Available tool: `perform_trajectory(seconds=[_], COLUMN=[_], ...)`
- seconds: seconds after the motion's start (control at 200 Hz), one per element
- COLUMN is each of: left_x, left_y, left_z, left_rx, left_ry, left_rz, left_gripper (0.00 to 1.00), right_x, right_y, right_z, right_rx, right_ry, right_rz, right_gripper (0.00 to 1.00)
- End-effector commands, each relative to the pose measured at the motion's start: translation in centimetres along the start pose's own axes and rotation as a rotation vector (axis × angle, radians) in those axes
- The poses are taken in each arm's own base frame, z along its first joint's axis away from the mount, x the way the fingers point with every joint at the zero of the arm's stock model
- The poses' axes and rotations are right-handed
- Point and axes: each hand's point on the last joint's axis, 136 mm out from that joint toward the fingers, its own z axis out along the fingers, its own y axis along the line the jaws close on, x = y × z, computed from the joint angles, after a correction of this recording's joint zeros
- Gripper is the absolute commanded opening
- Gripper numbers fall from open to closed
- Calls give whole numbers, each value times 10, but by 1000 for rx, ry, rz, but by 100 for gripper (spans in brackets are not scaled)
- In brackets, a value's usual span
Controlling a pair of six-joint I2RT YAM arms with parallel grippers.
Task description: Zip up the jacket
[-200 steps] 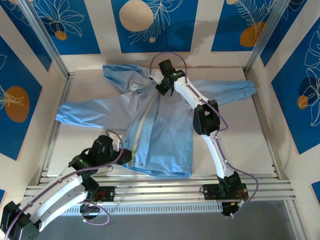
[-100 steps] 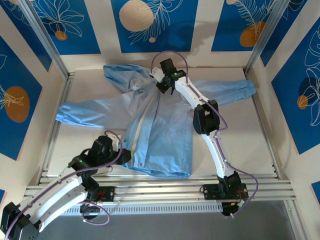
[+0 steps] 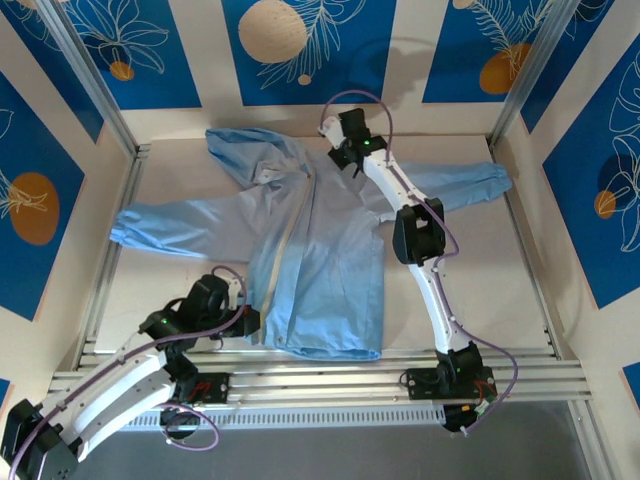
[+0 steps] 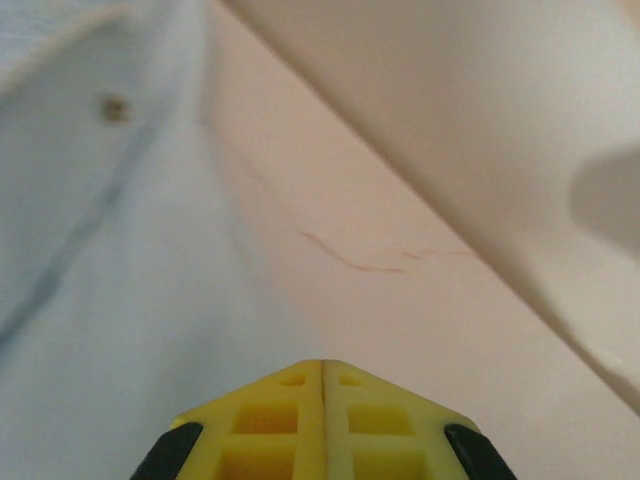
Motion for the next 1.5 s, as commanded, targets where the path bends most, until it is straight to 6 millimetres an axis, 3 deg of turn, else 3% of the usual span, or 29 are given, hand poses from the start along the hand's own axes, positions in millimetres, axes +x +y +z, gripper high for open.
perform_trajectory(seconds=[0.0, 0.185, 0.475, 0.54, 0.6, 0.725, 0.885, 1.015, 1.131, 1.316, 1.496], left_x=[9, 4, -8, -12, -19, -35, -61, -98, -144, -237, -320], left_y=[5, 9, 25, 25, 19, 6, -19, -42, -54, -75, -69], left_z=[-1, -2, -5, -8, -12, -23, -36, -39, -24, 22, 72], left_rx=[-38, -65, -176, -191, -184, -179, -148, -142, -164, -116, -107], left_ry=[59, 33, -17, -29, -43, -76, -113, -164, -176, -130, -130], left_rz=[-2, 5, -18, -14, 7, 48, 118, 187, 210, 208, 195], left_gripper=[0, 0, 0, 19, 26, 37, 43, 51, 55, 56, 56], right_x=[-15, -11, -25, -24, -22, -20, -18, -13, -5, 5, 11], right_y=[-4, 31, 67, 70, 73, 73, 66, 59, 55, 56, 63], right_z=[-10, -19, -54, -57, -59, -66, -77, -82, -81, -80, -80], right_rx=[16, -185, -390, -413, -419, -417, -418, -436, -435, -445, -466], right_ry=[-37, -40, -54, -32, -11, 3, 12, 27, 50, 89, 118], right_rz=[6, 32, 352, 419, 462, 517, 584, 689, 778, 862, 898], right_gripper=[0, 0, 0, 1, 1, 1, 1, 1, 2, 3, 4])
